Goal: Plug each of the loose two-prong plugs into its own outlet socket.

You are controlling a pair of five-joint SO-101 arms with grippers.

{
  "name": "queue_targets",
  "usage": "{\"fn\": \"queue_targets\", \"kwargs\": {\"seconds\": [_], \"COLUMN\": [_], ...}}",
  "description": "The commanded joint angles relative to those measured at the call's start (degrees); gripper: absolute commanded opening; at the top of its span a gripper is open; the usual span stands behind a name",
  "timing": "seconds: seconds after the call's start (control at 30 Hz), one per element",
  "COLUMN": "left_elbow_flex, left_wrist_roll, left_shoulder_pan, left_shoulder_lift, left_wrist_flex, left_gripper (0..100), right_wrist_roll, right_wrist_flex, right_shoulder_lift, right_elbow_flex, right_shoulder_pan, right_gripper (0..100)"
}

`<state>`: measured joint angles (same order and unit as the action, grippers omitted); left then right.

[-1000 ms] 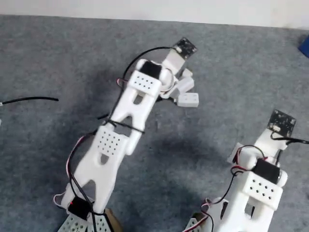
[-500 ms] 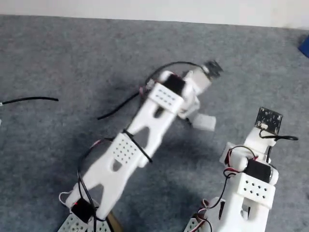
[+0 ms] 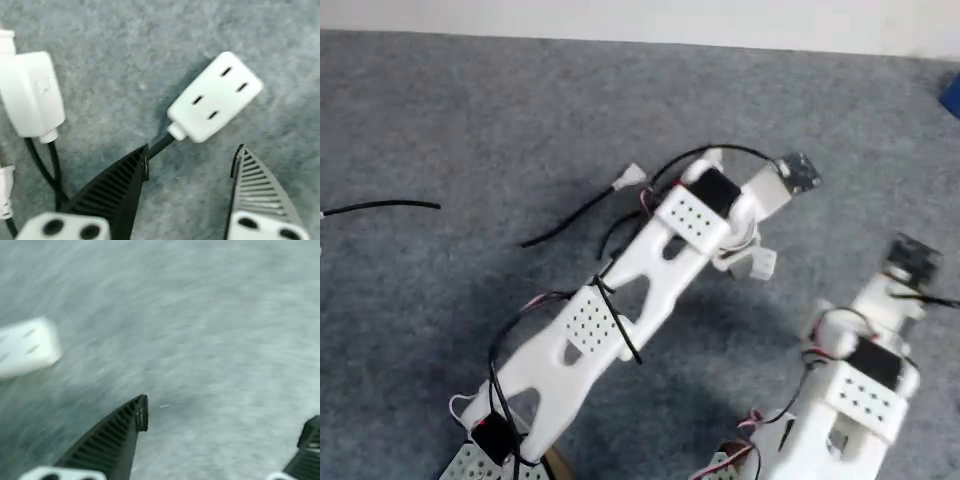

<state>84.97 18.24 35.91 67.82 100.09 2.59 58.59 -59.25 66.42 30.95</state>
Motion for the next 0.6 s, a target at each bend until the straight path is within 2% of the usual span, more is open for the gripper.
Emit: {"fn": "queue_targets", "kwargs": {"seconds": [0.0, 0.17, 0.3, 0.43, 0.57], "left_elbow_flex": [-3.74, -7.16, -7.16, -7.16, -7.16], "left_wrist_roll": [6.95, 17.23, 19.25, 22.42, 22.51], "left_shoulder_pan": [-2.24, -3.03, -2.59, -0.22, 3.12], "left_shoulder_lift": [-3.47, -3.30, -3.74, -3.74, -3.74], "left_wrist_flex": [0.88, -1.05, -6.77, -6.95, -7.30], "left_gripper": [28, 28, 28, 28, 28], "right_wrist_roll": [2.37, 2.29, 2.55, 2.64, 2.64], "right_wrist_flex": [-1.45, -4.70, -4.88, -4.88, -6.99], "right_shoulder_lift": [-0.84, -0.84, -0.84, -0.84, -0.84], "right_elbow_flex": [-3.65, -3.82, -3.74, -3.82, -3.21], "right_shoulder_pan": [8.92, 15.78, 17.54, 18.86, 19.03], "right_gripper": [44.3, 44.3, 44.3, 44.3, 44.3]}}
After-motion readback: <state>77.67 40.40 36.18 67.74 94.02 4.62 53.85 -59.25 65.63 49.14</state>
